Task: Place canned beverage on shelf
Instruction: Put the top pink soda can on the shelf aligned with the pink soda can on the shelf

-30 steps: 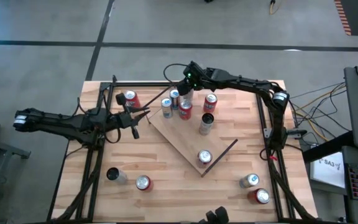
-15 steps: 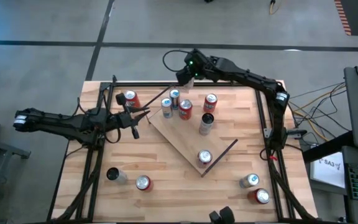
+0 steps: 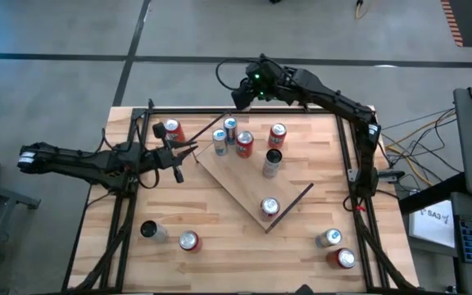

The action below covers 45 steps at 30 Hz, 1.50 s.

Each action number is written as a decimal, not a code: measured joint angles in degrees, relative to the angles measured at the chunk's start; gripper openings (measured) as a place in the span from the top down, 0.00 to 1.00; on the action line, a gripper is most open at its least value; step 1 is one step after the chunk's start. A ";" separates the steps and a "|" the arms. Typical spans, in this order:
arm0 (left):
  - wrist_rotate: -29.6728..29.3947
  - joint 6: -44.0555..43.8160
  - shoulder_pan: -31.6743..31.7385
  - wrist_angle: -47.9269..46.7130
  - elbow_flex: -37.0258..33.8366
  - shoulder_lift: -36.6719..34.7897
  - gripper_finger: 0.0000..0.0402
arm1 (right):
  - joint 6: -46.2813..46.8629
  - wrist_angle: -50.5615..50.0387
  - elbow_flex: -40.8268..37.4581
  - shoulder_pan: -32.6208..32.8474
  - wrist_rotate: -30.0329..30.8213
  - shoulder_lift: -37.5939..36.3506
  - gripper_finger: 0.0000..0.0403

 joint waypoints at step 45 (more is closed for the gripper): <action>0.02 -0.02 0.00 0.42 0.02 0.02 0.91 | 17.40 -9.67 8.47 25.59 -7.26 -0.14 0.39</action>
